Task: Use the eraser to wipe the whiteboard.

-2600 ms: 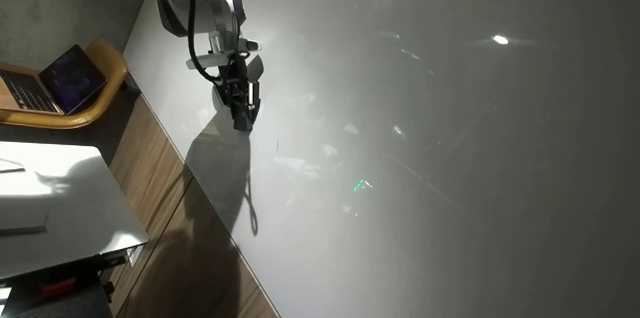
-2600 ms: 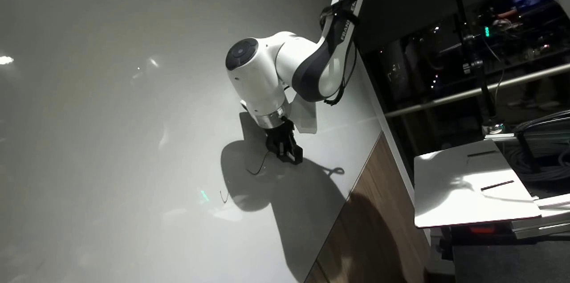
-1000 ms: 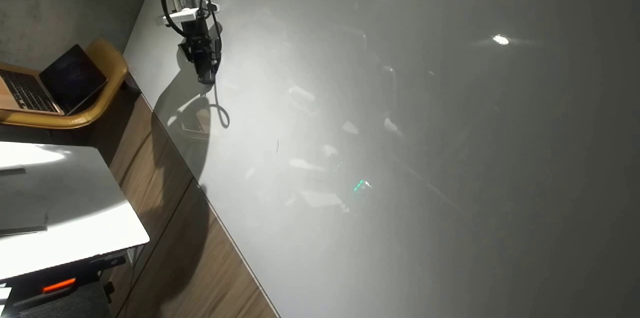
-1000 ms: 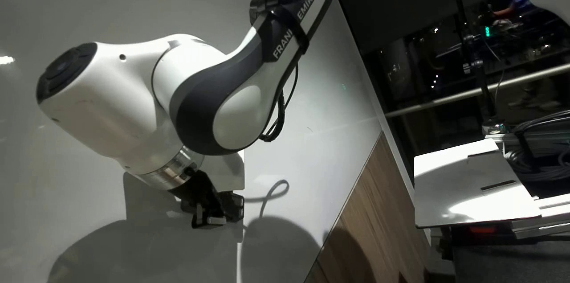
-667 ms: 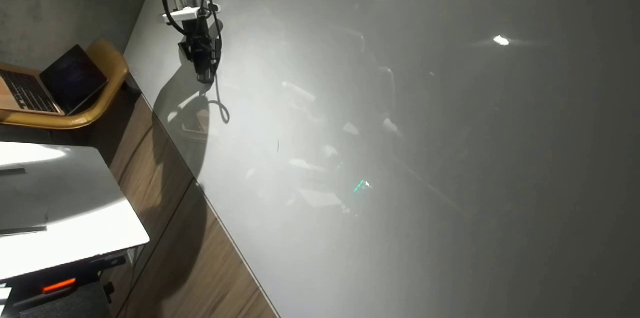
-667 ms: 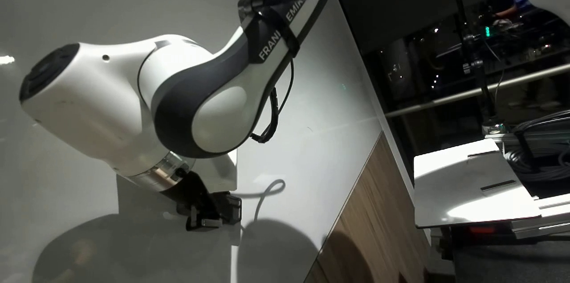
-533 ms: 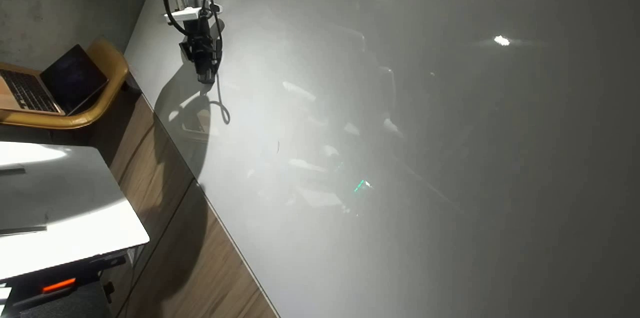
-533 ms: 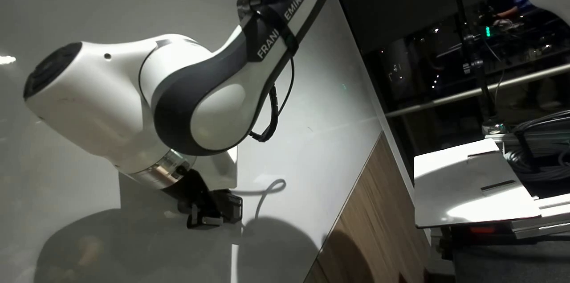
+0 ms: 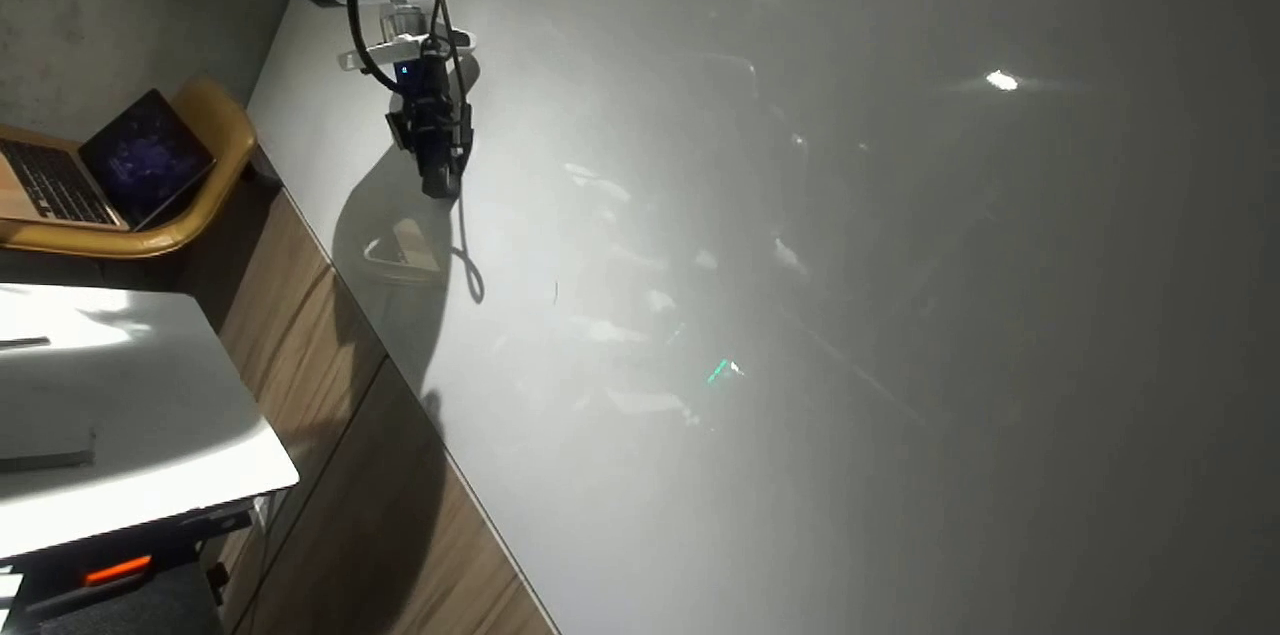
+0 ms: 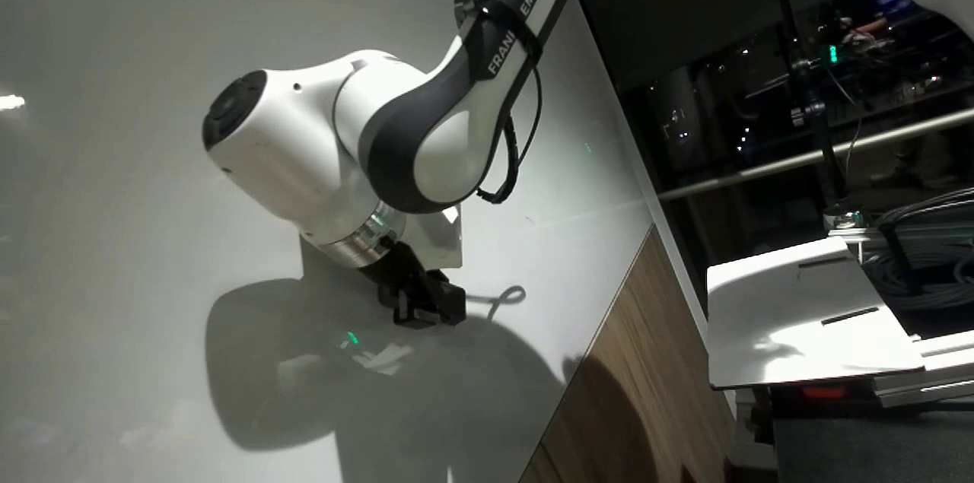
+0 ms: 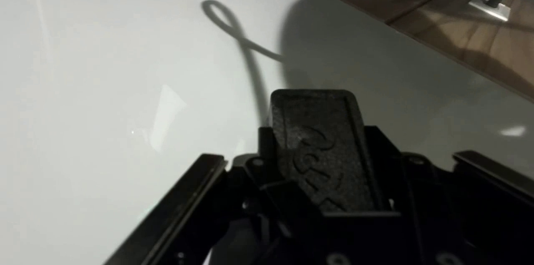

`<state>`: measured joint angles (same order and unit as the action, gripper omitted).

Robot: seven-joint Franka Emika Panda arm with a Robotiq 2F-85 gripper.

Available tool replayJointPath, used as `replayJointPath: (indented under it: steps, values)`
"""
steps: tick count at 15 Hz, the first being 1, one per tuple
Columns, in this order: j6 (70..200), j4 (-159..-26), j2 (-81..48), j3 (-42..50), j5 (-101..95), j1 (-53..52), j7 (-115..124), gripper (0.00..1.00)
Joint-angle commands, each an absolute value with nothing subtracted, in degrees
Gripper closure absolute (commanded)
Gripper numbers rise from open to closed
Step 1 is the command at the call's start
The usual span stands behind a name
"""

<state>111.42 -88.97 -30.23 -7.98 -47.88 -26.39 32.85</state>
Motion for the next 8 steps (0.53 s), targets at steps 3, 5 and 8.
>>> replayJointPath:
  steps: [3,5,8]
  values:
    - [119.41,-101.33,-22.11,-3.48,-51.88,-19.12,35.76,0.7]
    - [121.96,-105.05,-19.84,-2.28,-54.1,-16.41,37.34,0.7]
    - [126.32,-109.21,-16.83,-0.42,-57.02,-11.65,38.81,0.7]
